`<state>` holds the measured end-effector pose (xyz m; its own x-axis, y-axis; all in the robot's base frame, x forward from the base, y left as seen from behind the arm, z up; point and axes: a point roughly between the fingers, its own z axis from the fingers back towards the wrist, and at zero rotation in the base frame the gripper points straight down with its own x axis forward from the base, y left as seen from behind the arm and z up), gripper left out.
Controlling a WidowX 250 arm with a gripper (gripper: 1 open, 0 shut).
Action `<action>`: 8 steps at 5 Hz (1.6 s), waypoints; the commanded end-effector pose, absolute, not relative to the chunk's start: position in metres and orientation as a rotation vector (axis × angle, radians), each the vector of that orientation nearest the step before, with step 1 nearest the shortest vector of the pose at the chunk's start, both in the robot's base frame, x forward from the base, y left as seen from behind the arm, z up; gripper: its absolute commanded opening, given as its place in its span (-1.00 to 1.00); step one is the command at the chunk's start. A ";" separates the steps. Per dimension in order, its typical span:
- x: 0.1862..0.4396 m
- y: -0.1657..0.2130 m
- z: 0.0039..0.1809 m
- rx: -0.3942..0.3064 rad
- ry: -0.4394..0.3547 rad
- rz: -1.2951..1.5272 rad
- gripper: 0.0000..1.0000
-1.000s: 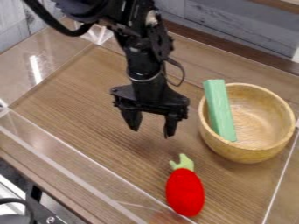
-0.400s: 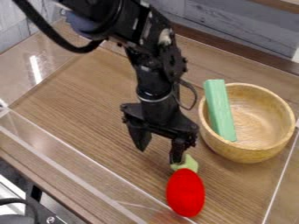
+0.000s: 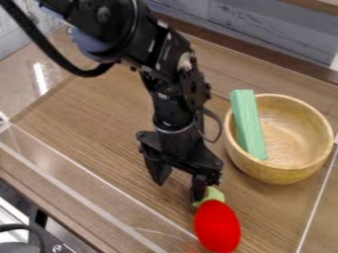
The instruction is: Move the red object to the right side of the table
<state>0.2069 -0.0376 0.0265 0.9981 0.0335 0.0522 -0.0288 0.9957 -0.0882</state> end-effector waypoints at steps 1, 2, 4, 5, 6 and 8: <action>0.209 -0.045 0.032 -0.097 -0.100 -0.011 1.00; 0.206 -0.052 0.029 -0.094 -0.103 -0.047 1.00; 0.215 -0.076 0.030 -0.088 -0.121 -0.053 1.00; 0.205 -0.087 0.031 -0.090 -0.120 -0.072 1.00; 0.196 -0.096 0.032 -0.096 -0.121 -0.094 1.00; 0.196 -0.098 0.037 -0.094 -0.120 -0.083 1.00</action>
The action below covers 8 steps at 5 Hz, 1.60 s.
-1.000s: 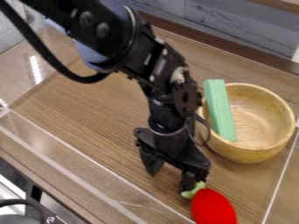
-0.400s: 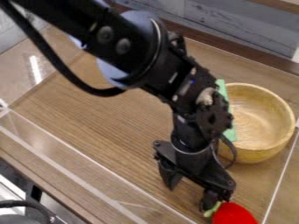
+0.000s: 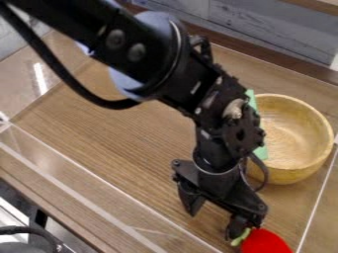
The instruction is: Move the red object to the right side of the table
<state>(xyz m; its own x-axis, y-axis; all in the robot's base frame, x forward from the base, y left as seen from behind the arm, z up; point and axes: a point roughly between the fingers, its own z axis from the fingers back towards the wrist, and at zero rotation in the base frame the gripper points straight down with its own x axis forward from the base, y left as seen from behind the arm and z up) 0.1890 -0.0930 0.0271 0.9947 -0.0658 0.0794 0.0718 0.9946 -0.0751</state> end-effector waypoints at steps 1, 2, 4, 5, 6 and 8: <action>0.200 -0.102 0.046 -0.095 -0.118 -0.116 1.00; 0.202 -0.109 0.049 -0.106 -0.104 -0.154 1.00; 0.205 -0.106 0.072 -0.106 -0.109 -0.230 1.00; 0.211 -0.087 0.102 -0.091 -0.146 -0.227 1.00; 0.214 -0.055 0.115 -0.073 -0.164 -0.149 1.00; 0.218 -0.061 0.109 -0.068 -0.142 -0.079 1.00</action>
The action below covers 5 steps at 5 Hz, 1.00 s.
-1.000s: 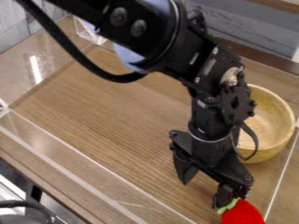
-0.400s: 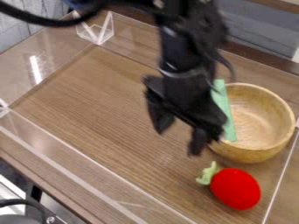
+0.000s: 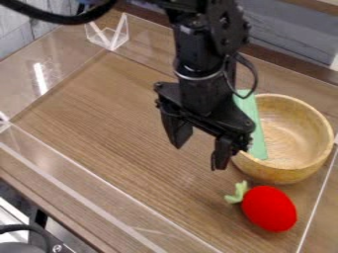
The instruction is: Move the red object to the right side of the table
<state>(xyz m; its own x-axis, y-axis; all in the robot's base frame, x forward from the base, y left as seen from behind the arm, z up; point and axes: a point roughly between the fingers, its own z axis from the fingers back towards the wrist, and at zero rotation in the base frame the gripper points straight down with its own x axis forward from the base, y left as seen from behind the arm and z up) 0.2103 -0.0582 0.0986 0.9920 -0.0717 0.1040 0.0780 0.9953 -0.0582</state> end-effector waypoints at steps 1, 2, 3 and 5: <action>0.218 -0.066 0.107 -0.061 -0.126 -0.039 1.00; 0.217 -0.070 0.106 -0.054 -0.112 0.001 1.00; 0.222 -0.088 0.091 -0.051 -0.101 -0.009 1.00; 0.234 -0.096 0.086 -0.045 -0.125 -0.056 1.00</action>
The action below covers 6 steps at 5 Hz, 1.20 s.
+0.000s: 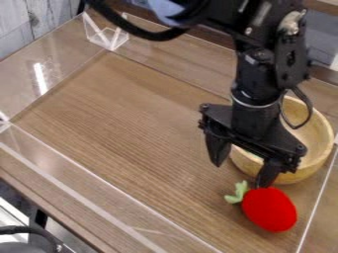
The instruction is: Move the red object to the right side of the table
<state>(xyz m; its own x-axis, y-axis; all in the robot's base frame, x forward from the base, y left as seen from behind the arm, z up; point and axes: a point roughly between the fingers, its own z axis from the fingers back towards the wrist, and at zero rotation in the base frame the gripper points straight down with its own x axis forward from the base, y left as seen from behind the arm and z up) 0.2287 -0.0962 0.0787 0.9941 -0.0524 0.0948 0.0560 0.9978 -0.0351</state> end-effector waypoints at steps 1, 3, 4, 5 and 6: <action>0.232 -0.093 0.076 -0.042 -0.110 -0.094 1.00; 0.223 -0.095 0.081 -0.037 -0.114 -0.131 1.00; 0.226 -0.096 0.095 -0.033 -0.114 -0.134 1.00; 0.230 -0.096 0.115 -0.028 -0.126 -0.133 1.00; 0.233 -0.089 0.124 -0.024 -0.146 -0.111 1.00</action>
<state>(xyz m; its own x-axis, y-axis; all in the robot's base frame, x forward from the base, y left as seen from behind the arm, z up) 0.2254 -0.0879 0.1098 0.9892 -0.1149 0.0911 0.1157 0.9933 -0.0041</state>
